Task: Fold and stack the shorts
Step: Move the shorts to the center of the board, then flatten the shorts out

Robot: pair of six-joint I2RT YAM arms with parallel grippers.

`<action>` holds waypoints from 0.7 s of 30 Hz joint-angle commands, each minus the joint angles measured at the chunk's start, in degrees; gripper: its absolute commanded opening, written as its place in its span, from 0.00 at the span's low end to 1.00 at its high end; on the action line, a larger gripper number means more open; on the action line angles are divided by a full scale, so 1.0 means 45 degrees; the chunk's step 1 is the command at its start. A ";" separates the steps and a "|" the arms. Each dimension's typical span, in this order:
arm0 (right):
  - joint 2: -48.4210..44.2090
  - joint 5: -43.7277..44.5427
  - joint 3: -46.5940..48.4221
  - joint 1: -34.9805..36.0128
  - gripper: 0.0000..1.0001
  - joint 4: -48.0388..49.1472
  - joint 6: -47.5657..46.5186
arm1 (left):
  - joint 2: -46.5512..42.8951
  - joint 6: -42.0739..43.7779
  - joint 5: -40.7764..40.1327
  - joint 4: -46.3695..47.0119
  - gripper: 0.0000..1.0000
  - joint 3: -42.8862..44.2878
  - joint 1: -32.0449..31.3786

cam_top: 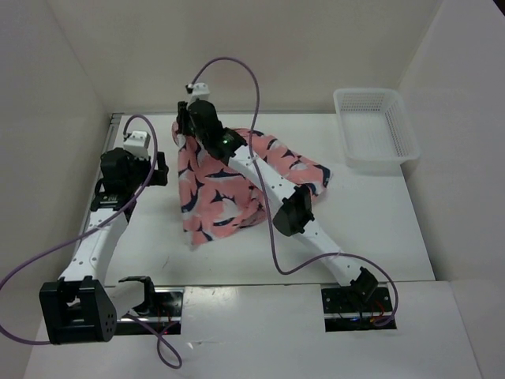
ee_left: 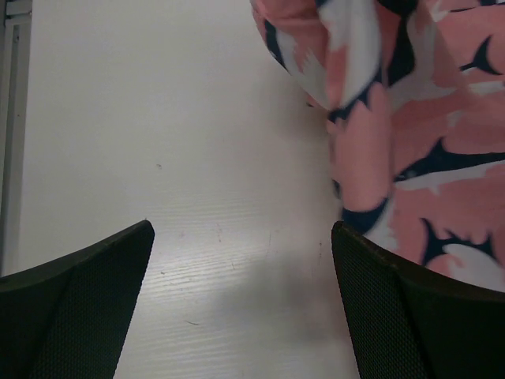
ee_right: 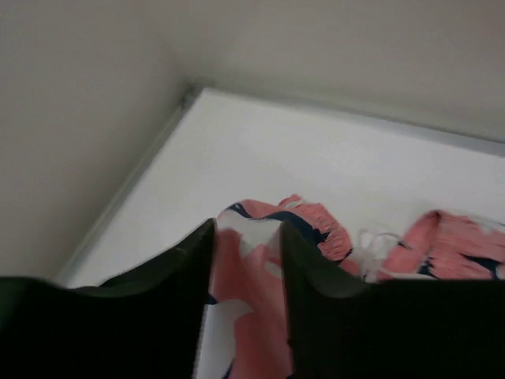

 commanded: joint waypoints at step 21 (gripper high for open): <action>-0.2912 -0.2225 -0.6508 -0.5537 0.84 -0.3891 -0.2810 | -0.0459 0.0046 0.2321 -0.1739 1.00 -0.0600 -0.1490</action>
